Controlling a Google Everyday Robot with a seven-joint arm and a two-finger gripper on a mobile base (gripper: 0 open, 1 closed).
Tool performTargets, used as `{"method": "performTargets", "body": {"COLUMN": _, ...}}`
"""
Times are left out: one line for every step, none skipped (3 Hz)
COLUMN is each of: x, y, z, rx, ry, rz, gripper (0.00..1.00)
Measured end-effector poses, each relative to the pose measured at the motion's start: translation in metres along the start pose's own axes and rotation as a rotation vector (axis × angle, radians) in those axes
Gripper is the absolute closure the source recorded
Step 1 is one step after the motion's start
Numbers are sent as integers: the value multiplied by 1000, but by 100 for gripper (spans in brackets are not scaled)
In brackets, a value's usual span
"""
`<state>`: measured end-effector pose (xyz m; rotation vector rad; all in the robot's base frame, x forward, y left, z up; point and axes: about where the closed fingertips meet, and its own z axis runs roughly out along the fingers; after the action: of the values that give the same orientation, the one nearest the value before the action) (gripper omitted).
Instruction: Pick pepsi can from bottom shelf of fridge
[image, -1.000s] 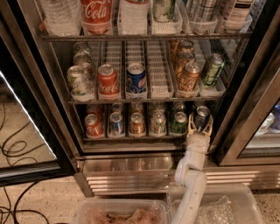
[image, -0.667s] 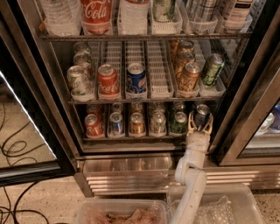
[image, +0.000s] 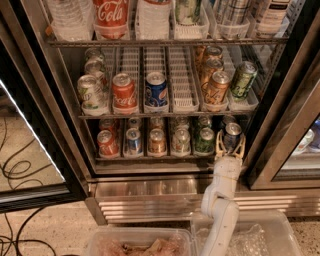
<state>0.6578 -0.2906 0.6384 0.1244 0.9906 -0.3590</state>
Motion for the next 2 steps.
{"method": "performTargets", "body": {"x": -5, "y": -4, "z": -13, "rx": 0, "ry": 16, "rz": -18, "gripper": 100}}
{"method": "performTargets", "body": {"x": 2, "y": 3, "z": -50, "rx": -84, "ry": 83, "rz": -63, "gripper": 100}}
